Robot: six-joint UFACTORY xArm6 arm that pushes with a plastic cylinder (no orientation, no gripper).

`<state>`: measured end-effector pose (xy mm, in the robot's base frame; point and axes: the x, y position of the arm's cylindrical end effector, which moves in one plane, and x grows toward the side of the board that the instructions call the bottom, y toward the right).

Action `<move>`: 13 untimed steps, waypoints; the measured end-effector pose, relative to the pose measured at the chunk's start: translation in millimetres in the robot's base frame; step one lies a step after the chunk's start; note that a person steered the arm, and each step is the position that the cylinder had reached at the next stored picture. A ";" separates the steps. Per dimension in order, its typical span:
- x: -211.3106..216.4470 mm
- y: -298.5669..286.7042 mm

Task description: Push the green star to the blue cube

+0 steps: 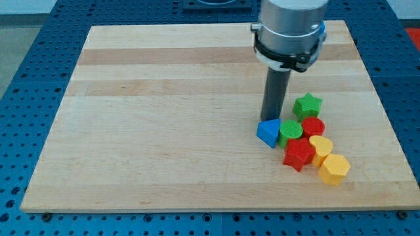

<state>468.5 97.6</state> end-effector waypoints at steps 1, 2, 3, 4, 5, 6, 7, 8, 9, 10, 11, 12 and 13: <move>0.0 22.9; 0.0 40.6; 0.3 60.6; 3.7 80.5; 6.6 94.4; 6.6 95.9; 6.6 95.9; 6.4 99.2; -0.9 100.8; -13.1 100.8; -25.6 100.8; -40.2 101.4; -57.7 101.4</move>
<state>410.8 198.9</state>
